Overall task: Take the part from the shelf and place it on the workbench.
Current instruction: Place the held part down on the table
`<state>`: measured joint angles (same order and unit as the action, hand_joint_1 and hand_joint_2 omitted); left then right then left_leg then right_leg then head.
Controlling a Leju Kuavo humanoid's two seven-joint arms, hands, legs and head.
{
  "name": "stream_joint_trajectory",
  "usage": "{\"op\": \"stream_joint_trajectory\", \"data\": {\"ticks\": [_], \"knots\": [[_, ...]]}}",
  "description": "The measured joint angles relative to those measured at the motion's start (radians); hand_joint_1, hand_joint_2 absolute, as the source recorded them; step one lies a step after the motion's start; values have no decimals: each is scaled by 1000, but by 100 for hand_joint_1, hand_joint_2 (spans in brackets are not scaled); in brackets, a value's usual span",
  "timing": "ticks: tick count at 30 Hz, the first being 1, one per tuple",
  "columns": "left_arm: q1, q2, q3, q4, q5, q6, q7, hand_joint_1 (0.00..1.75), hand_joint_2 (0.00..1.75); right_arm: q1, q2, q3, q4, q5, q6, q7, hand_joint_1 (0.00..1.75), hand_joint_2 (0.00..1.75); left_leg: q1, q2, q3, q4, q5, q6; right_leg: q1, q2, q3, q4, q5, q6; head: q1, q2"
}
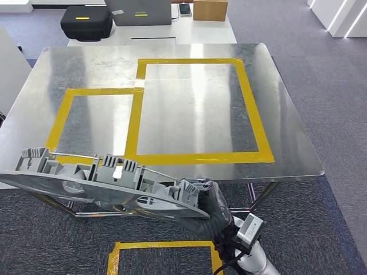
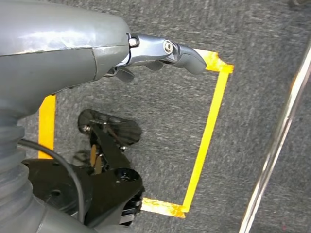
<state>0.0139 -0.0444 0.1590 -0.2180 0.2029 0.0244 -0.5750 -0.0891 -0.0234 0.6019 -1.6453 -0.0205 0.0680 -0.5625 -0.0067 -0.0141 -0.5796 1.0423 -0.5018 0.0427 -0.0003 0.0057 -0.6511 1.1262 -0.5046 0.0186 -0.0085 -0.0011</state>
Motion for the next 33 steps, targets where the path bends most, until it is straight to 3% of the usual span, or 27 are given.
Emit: {"op": "stream_joint_trajectory", "data": {"ticks": [2, 4, 7, 8, 10, 12, 13, 14, 16, 18, 22, 25, 26, 27, 30, 31, 32, 33], "knots": [[-3, 0, -4, 2, -2, -1, 1, 0, 175, 1, 0, -3, -6, 1, 1, 0, 175, 175, -1, 0, 3, -1, -5, -6, 7, -1, 40, -80, 20, -13, -5, 0], [-6, 1, -7, 4, -2, -1, 2, 0, 175, 3, 0, -5, -10, 2, 1, 1, 175, 175, 2, 1, 2, -3, -5, -16, 10, 1, 51, -98, 14, -16, -7, 0], [-8, 4, -8, 5, -2, -2, 2, 0, 175, 4, 0, -9, -13, 3, 1, 3, 175, 175, 1, 3, 2, 14, -22, -33, -1, -2, 68, -119, 18, -23, -10, 0], [-8, 5, -9, 5, -2, -1, 2, 0, 175, 4, 0, -10, -14, 3, 1, 3, 175, 175, 3, 3, -13, 49, -42, -40, -5, -4, 77, -126, 19, -26, -13, 0], [-8, 6, -8, 7, 1, 4, 8, 0, 175, 6, 0, -11, -15, 9, -5, 3, 175, 175, 11, 4, -72, 172, -98, -52, -8, -8, 86, -130, 16, -29, -17, 0], [-7, 7, -8, 9, 5, 11, 23, 0, 175, 11, 1, -14, -15, 25, -25, 4, 175, 175, 18, 5, -120, 258, -117, -61, -9, -9, 90, -130, 12, -30, -17, 0], [-6, 7, -8, 10, 8, 13, 32, 0, 175, 16, 2, -16, -15, 34, -40, 4, 175, 175, 21, 5, -122, 253, -99, -65, -9, -9, 94, -129, 9, -28, -17, 0], [-5, 7, -8, 11, 10, 14, 41, 0, 175, 21, 3, -19, -15, 40, -57, 5, 175, 175, 25, 6, -105, 210, -63, -67, -11, -8, 98, -128, 6, -25, -17, 0], [-5, 7, -7, 13, 14, 13, 55, 0, 175, 31, 8, -25, -17, 38, -86, 6, 175, 175, 28, 7, -47, 76, 6, -71, -10, -8, 104, -123, -3, -14, -18, 0], [-6, 7, -7, 15, 16, 12, 64, 0, 175, 35, 13, -33, -20, 25, -100, 6, 175, 175, 27, 8, -14, -2, 26, -63, -7, -7, 103, -116, -12, -4, -18, 0], [-3, 7, -6, 18, 17, 9, 72, 0, 175, 39, 15, -47, -26, 8, -109, 8, 175, 175, 24, 6, -13, -9, 21, -52, -6, -7, 103, -116, -11, -20, -13, 0], [-5, 12, -5, 18, 17, 8, 77, 0, 175, 38, 22, -51, -28, -10, -103, 15, 175, 175, 21, 7, -6, -17, 20, -27, -11, -8, 107, -129, -13, 12, -13, 0], [-7, 14, -5, 18, 17, 8, 79, 0, 175, 37, 24, -51, -28, -13, -100, 17, 175, 175, 22, 8, -2, -23, 21, -18, -12, -8, 99, -114, -24, 23, -11, 0], [-8, 15, -5, 18, 17, 8, 81, 0, 175, 37, 25, -50, -28, -14, -98, 18, 175, 175, 25, 9, 2, -28, 24, -13, -11, -7, 78, -73, -46, 26, -9, 0], [-11, 21, -5, 18, 18, 8, 89, 0, 175, 39, 25, -50, -25, -20, -88, 16, 175, 175, 24, 9, 4, -31, 22, -8, -13, -7, -29, 125, -120, 27, -4, 0], [-10, 23, -5, 18, 19, 9, 91, 0, 175, 41, 25, -50, -22, -24, -83, 15, 175, 175, 24, 9, 5, -30, 20, -8, -14, -7, -51, 158, -120, 28, -4, 0], [-10, 24, -4, 18, 20, 9, 92, 0, 175, 42, 25, -50, -20, -28, -78, 14, 175, 175, 25, 9, 7, -30, 17, -10, -15, -7, -52, 147, -98, 28, -4, 0], [-10, 25, -4, 18, 21, 9, 93, 0, 175, 42, 25, -50, -19, -31, -74, 14, 175, 175, 26, 8, 11, -29, 14, -14, -17, -7, -35, 103, -64, 28, -4, 0]]}}
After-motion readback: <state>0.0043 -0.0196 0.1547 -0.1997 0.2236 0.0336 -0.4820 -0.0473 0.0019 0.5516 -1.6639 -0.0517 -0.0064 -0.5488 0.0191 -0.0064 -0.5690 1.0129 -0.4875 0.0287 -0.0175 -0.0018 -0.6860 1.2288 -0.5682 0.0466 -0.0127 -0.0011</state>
